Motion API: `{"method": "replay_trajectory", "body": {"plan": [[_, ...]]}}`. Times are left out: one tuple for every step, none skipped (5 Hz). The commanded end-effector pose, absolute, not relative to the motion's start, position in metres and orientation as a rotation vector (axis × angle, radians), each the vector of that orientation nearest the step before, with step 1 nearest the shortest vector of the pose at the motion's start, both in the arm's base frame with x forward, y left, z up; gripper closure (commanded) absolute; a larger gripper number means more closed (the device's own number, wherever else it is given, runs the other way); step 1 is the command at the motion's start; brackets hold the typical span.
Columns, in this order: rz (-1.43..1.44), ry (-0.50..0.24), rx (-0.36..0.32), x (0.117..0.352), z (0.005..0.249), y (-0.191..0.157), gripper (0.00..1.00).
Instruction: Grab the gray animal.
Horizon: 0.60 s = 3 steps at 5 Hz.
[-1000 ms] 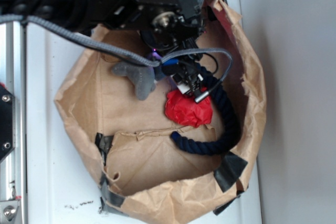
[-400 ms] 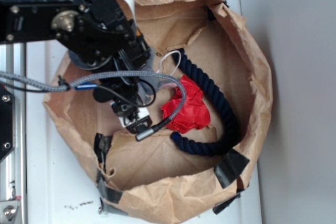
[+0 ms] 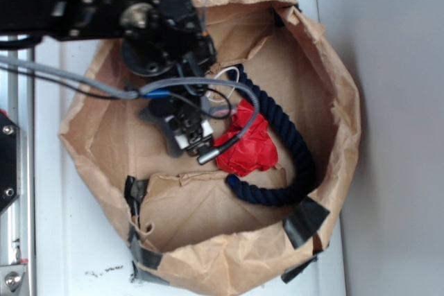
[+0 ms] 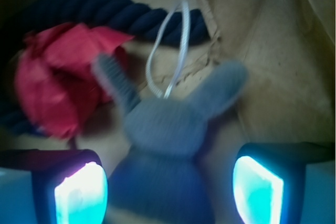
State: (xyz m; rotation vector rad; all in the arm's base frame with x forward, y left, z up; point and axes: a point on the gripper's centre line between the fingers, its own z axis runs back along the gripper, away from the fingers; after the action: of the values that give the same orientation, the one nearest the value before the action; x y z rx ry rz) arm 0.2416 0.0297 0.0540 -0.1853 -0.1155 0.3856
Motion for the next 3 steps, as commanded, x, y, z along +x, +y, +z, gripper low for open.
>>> {"method": "replay_trajectory", "body": {"plan": [[0.424, -0.149, -0.115, 0.242, 0.04, 0.022, 0.0], [0.416, -0.138, -0.071, 0.24, 0.029, 0.016, 0.52], [0.43, -0.167, -0.078, 0.242, 0.031, 0.016, 1.0]]}}
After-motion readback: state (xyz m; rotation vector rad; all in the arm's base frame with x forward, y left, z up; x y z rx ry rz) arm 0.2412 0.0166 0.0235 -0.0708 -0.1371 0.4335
